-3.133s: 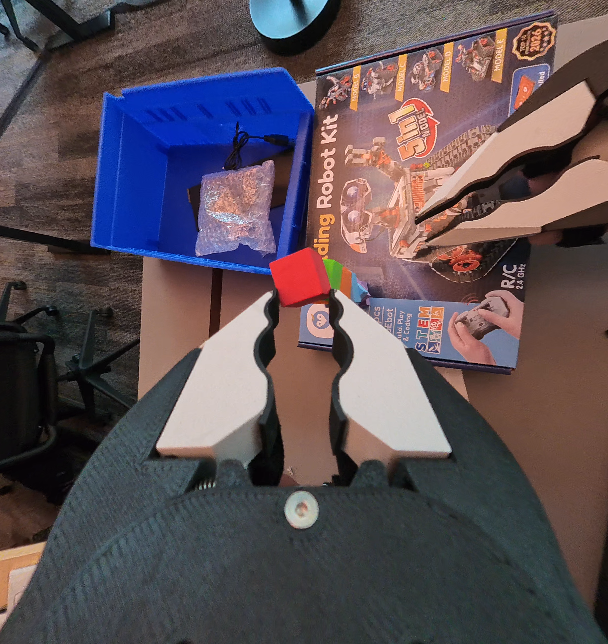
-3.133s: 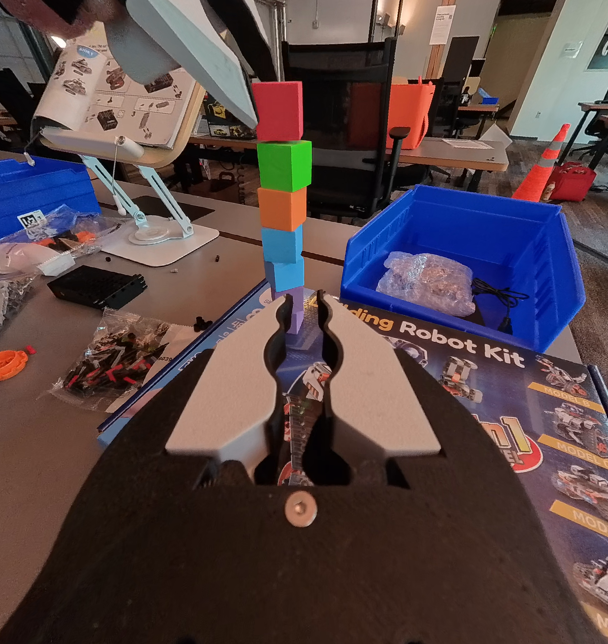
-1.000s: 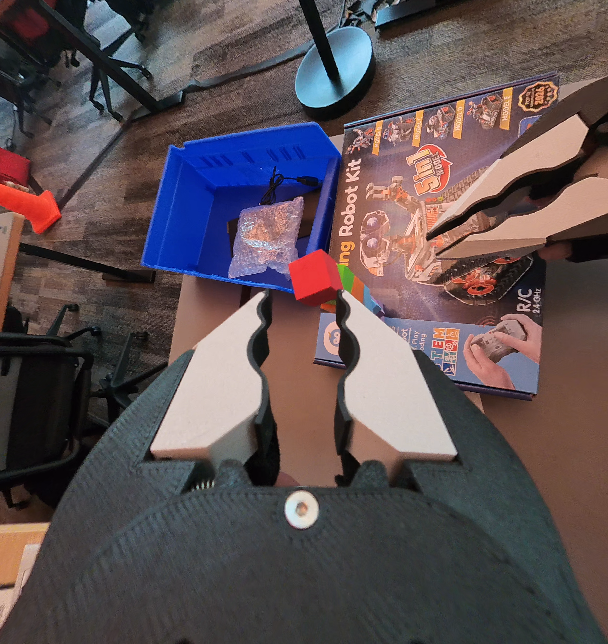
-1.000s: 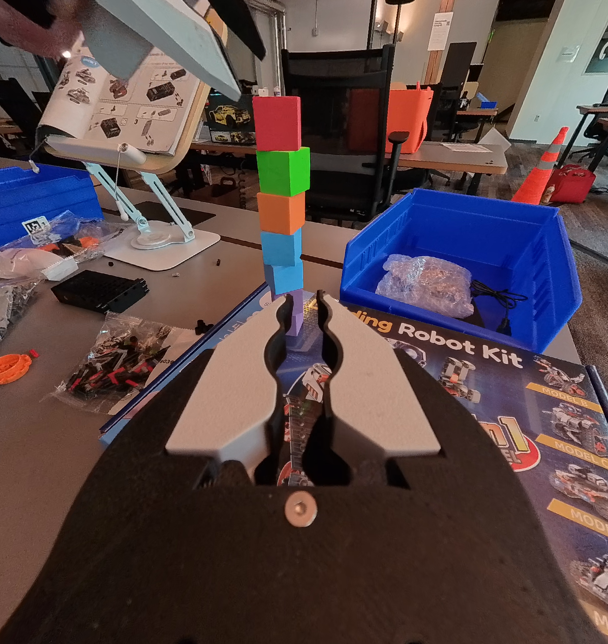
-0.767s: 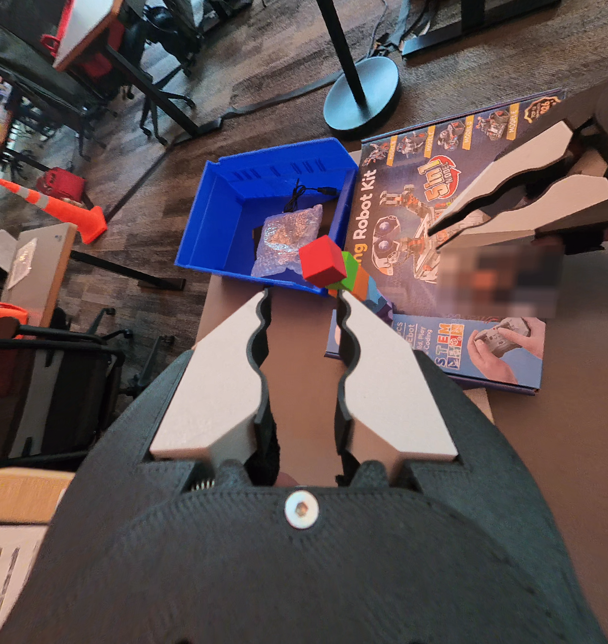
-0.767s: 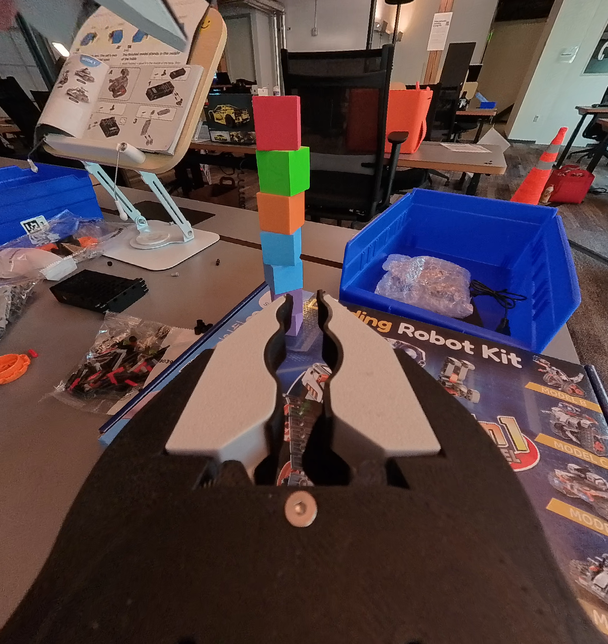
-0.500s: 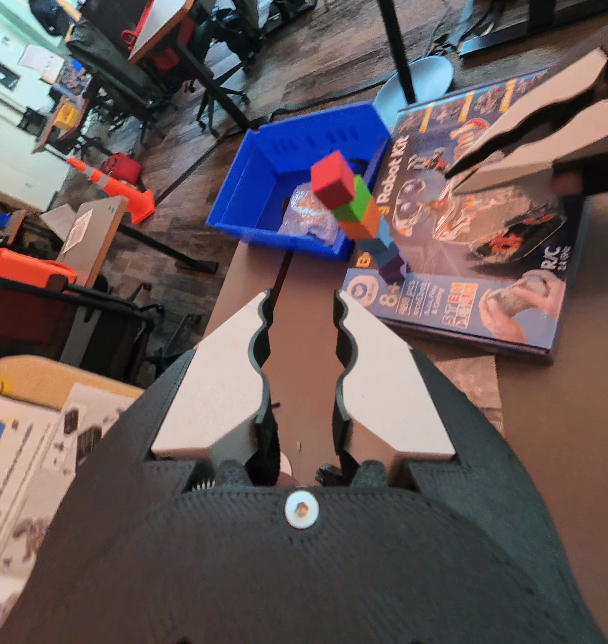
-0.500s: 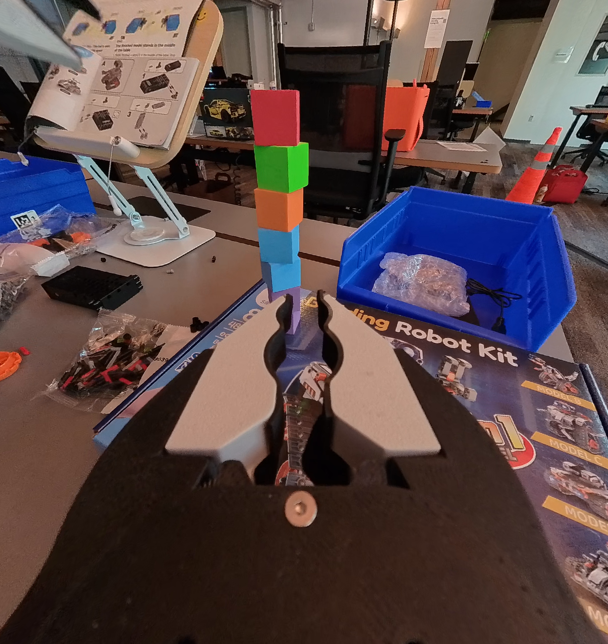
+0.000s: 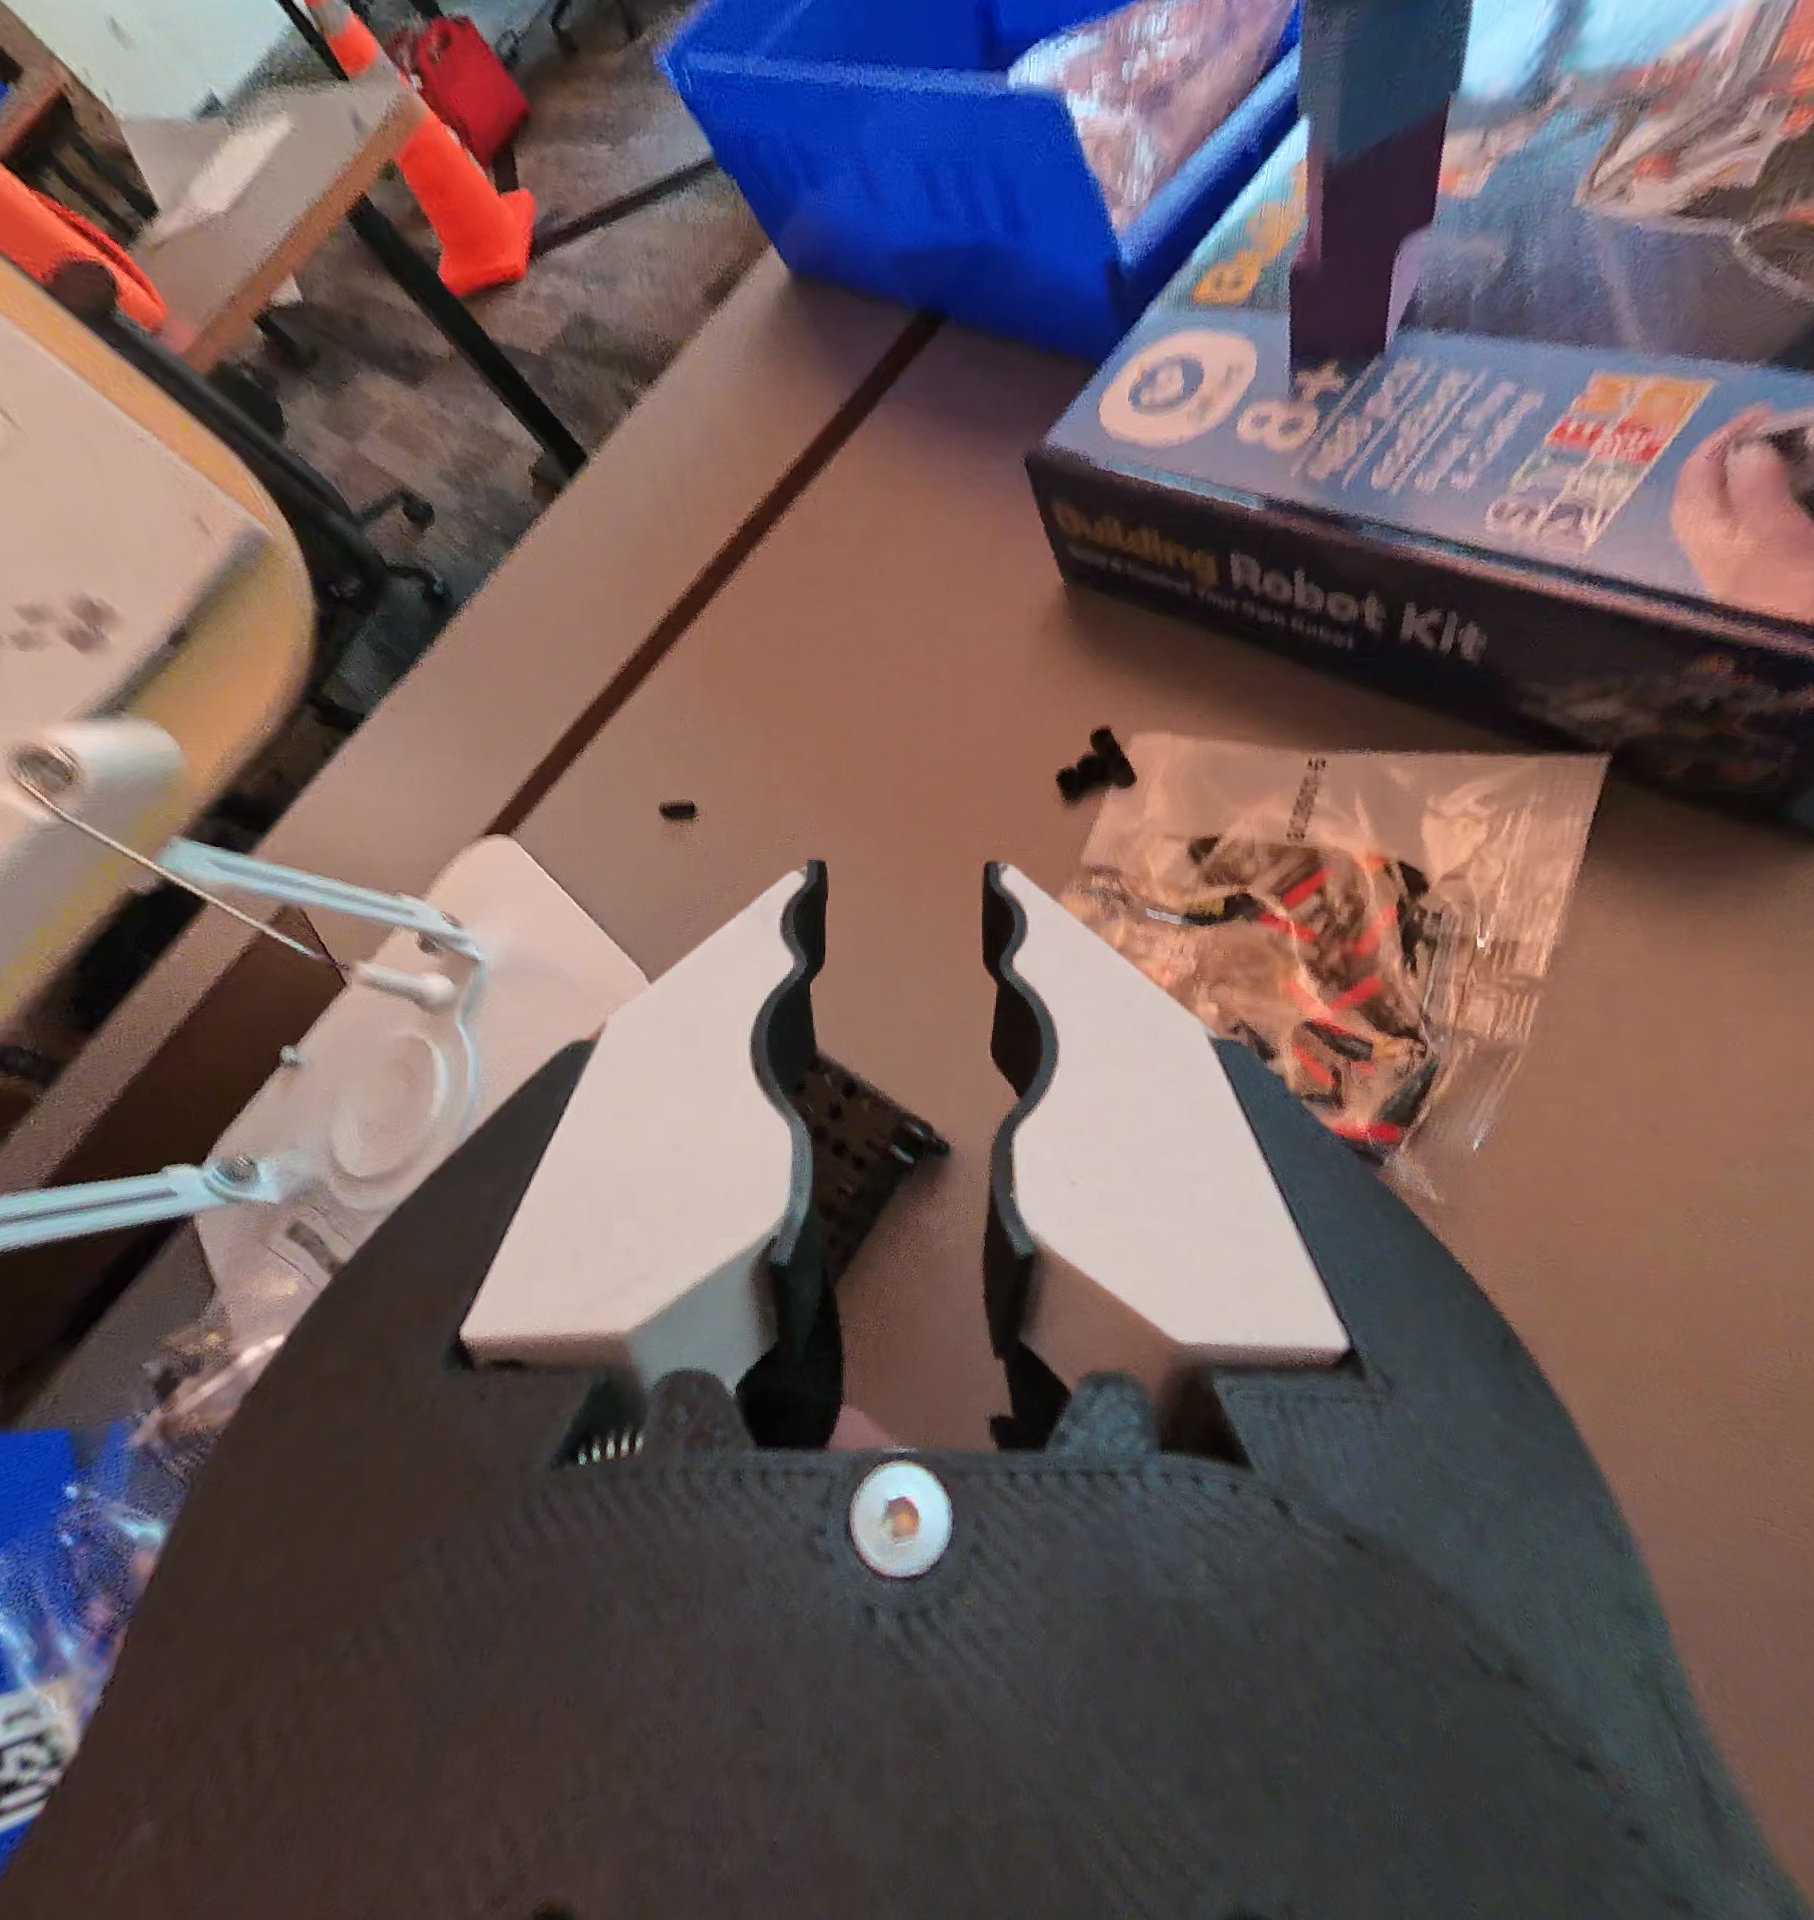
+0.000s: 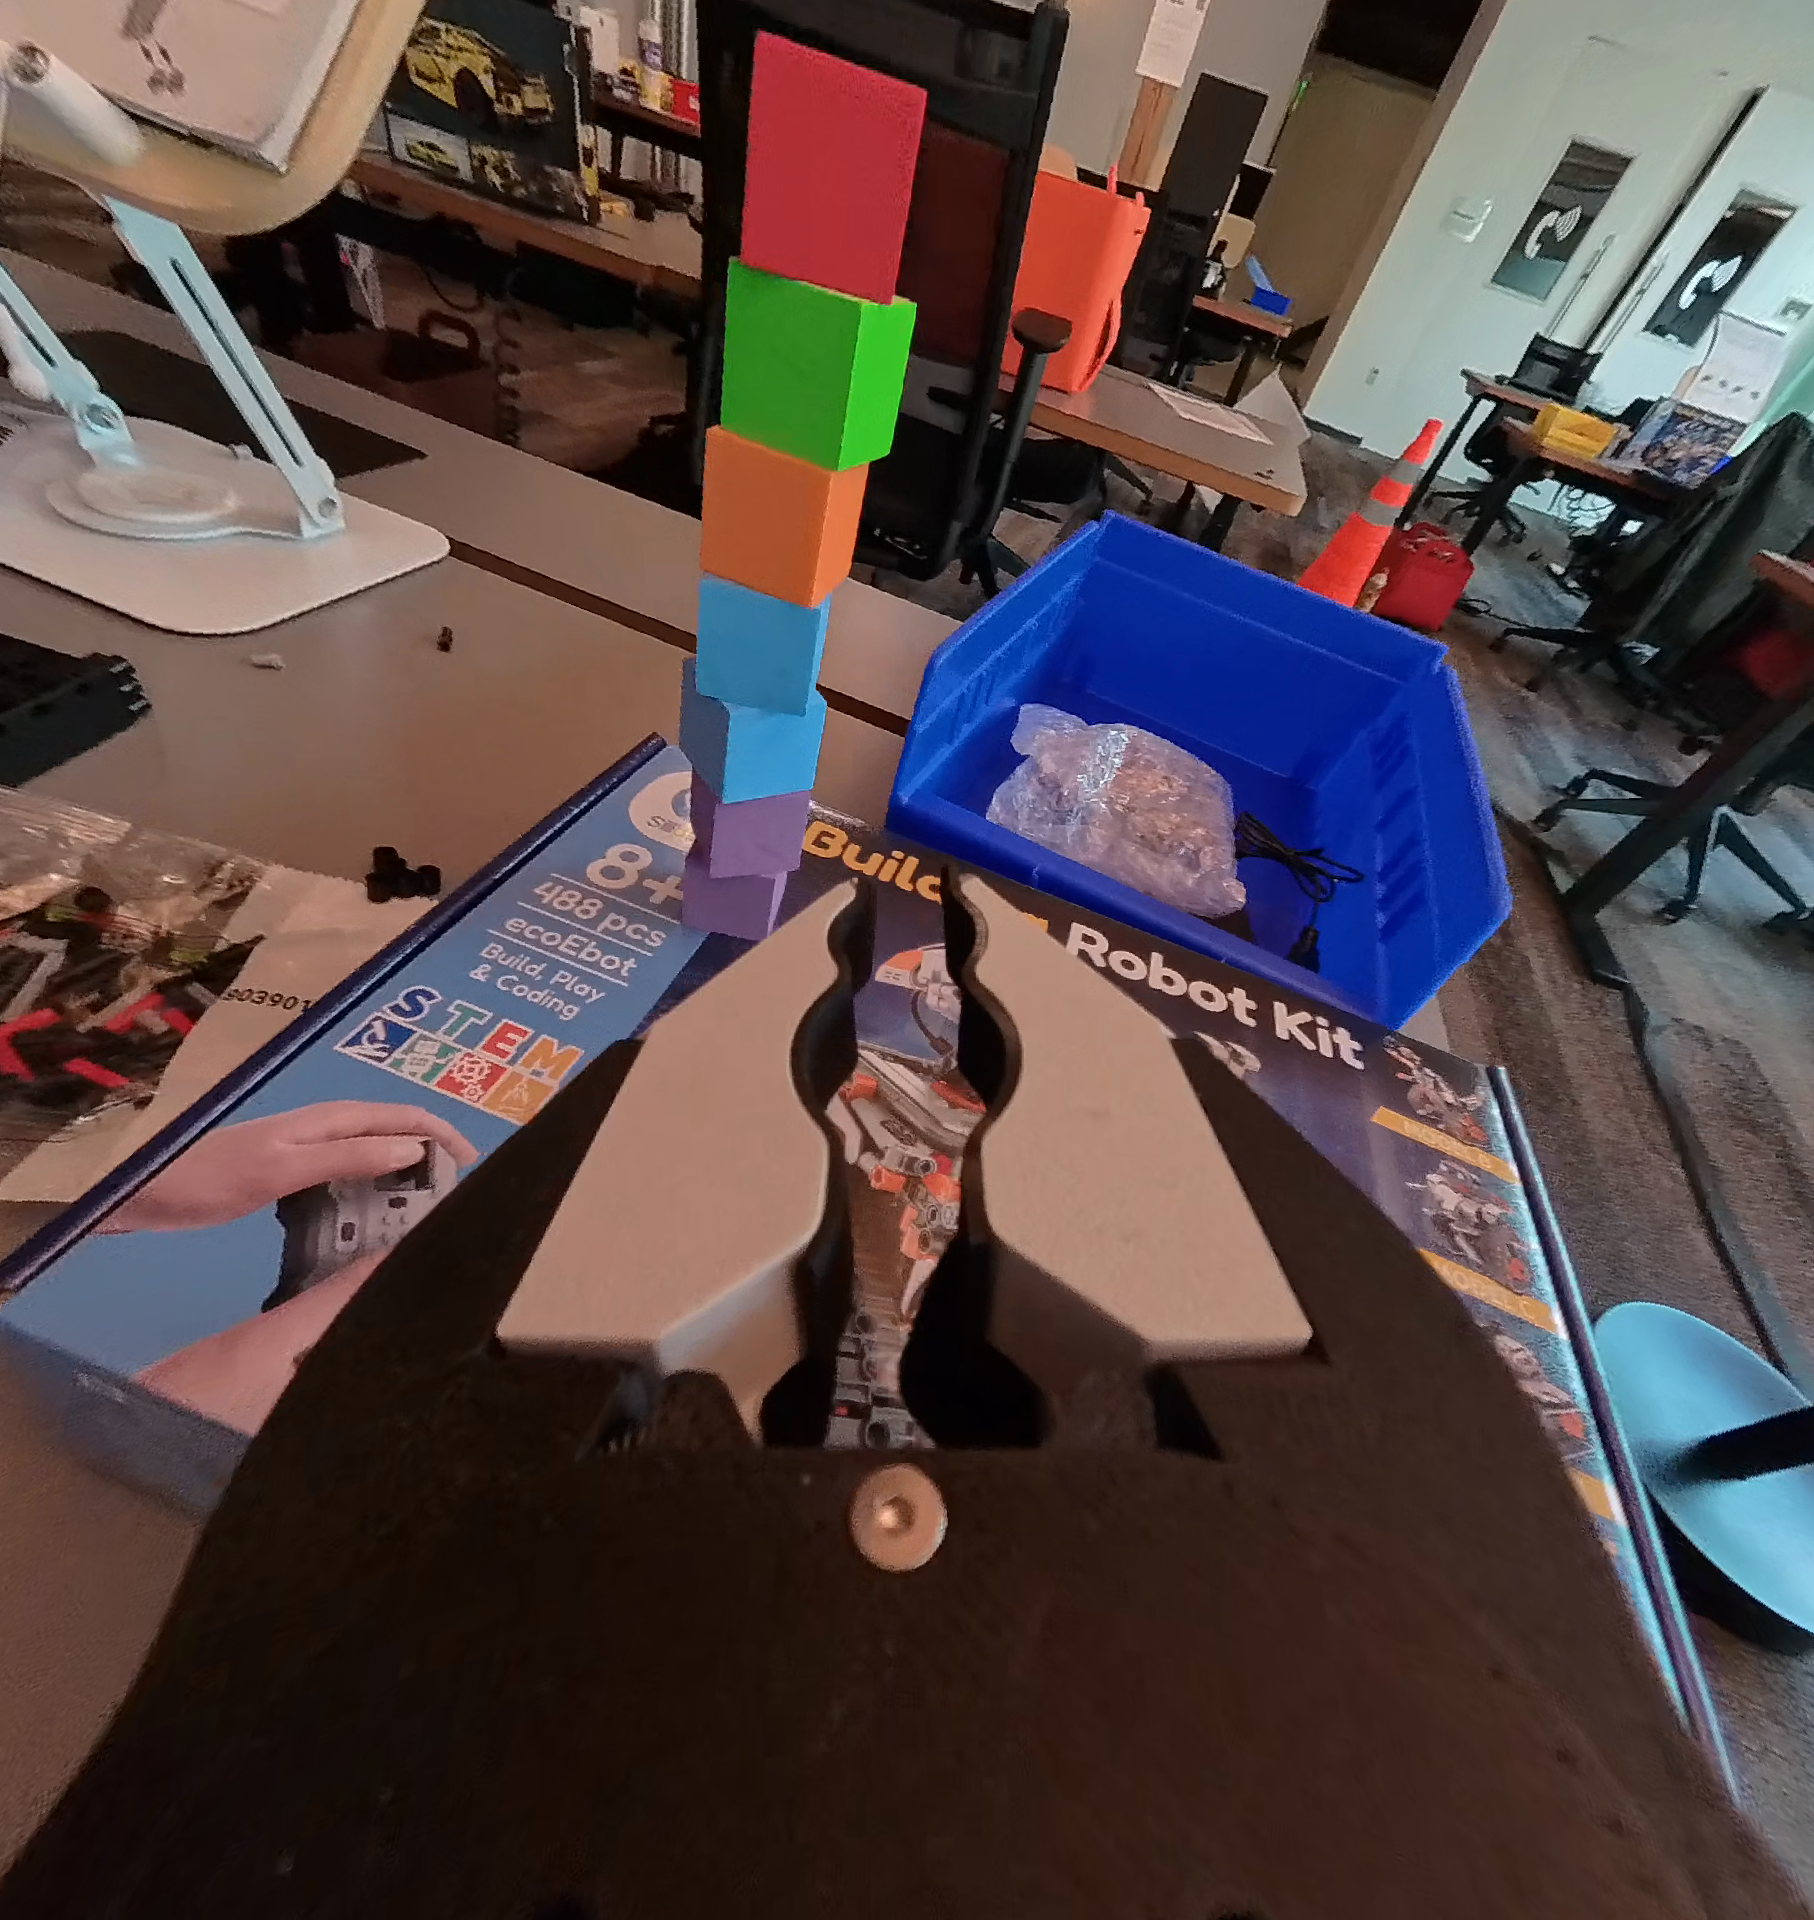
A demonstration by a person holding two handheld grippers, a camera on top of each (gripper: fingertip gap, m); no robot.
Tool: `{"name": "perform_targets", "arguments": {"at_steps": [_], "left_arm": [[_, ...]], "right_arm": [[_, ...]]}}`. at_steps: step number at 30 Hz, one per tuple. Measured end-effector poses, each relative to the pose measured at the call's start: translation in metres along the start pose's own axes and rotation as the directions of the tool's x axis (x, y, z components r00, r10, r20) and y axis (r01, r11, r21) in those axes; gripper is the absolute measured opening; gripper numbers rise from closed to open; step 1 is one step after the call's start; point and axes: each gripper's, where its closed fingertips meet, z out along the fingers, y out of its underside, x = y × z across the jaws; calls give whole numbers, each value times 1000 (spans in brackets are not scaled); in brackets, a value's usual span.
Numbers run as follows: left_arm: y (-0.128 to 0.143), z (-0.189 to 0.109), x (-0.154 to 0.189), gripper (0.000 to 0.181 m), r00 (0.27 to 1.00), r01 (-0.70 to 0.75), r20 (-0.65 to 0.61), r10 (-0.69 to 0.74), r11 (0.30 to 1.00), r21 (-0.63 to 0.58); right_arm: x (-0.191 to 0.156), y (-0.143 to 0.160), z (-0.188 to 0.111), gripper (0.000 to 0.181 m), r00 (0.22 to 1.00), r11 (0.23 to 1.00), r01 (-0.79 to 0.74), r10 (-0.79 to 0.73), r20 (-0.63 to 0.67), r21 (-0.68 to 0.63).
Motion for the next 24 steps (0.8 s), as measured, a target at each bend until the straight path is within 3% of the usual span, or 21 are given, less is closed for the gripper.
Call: {"name": "perform_targets", "arguments": {"at_steps": [4,8,14,20,24], "left_arm": [[23,6,1,21,999,42,10,-43,999,6],[28,5,-13,16,996,30,88,-34,999,43],[41,13,-18,8,994,41,103,-48,997,66],[26,-7,-31,8,980,166,75,-183,969,184],[29,-7,-35,8,978,173,86,-191,968,182]], "right_arm": [[3,0,0,7,999,1000,30,-30,-33,-4],[5,2,1,0,996,998,59,-60,-61,-15],[7,4,4,0,993,996,84,-86,-83,-29],[17,12,8,0,995,998,-13,7,-97,-60],[27,19,14,0,992,990,-63,49,-112,-123]]}}
